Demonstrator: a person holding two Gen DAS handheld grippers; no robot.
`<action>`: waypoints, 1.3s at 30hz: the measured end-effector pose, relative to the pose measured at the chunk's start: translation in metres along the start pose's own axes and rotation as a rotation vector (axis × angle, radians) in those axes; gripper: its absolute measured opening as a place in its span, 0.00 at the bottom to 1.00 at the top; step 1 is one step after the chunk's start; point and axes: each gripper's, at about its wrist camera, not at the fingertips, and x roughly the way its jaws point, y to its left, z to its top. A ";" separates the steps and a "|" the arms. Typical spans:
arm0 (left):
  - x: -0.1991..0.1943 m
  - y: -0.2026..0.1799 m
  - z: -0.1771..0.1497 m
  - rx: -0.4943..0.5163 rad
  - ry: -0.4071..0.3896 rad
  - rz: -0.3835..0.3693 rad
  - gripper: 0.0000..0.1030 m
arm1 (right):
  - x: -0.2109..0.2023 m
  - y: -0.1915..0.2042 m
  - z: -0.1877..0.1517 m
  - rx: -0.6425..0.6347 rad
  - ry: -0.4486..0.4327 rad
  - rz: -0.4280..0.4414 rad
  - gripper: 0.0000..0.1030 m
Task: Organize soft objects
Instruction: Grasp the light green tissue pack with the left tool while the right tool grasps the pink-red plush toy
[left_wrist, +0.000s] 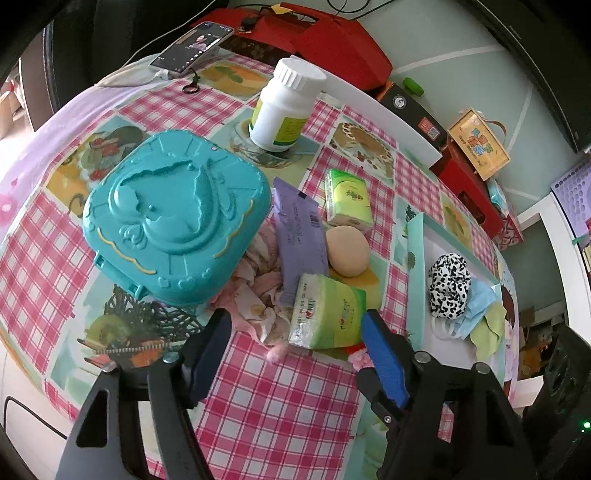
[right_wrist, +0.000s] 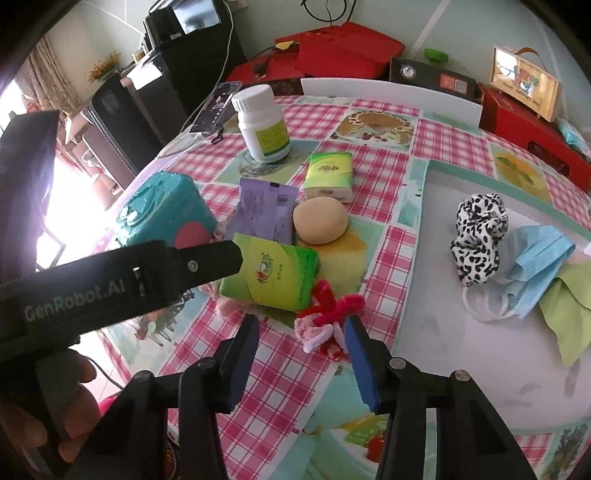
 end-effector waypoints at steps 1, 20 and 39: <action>0.000 0.001 0.000 -0.004 0.002 -0.003 0.68 | 0.002 0.000 0.000 -0.001 0.004 0.002 0.45; 0.015 -0.005 -0.001 0.018 0.060 -0.064 0.50 | 0.023 -0.007 0.000 0.000 0.087 -0.087 0.36; 0.040 -0.019 0.001 0.045 0.118 -0.077 0.47 | 0.025 -0.007 0.000 -0.007 0.105 -0.083 0.35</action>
